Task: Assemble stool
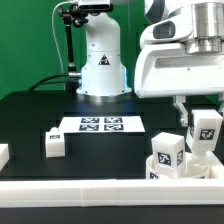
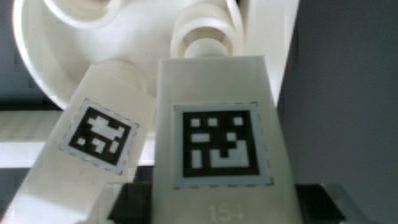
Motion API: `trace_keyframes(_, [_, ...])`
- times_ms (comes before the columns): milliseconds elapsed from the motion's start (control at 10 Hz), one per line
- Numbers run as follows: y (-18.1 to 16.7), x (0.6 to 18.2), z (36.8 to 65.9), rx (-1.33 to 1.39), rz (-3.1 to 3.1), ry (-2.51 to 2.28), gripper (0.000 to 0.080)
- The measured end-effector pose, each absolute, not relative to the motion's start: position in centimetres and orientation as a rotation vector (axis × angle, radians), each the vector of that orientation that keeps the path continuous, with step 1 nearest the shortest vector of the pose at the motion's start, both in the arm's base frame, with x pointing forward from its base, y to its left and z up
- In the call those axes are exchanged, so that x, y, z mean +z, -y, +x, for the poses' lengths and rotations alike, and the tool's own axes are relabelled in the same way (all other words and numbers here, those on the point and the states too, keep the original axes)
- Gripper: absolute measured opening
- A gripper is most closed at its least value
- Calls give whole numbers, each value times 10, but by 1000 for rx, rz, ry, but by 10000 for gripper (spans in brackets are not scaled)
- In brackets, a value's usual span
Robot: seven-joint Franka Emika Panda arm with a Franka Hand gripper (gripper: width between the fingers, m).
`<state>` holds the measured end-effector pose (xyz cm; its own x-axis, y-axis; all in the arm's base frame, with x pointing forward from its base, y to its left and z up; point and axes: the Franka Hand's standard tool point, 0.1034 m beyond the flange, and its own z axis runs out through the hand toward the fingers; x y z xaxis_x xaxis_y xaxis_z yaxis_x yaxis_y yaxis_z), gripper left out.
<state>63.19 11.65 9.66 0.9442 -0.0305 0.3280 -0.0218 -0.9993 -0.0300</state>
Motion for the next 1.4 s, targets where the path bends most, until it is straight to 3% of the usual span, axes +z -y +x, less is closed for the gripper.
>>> trace_keyframes(1400, [-117,84,628,-581,-3064,-38,340])
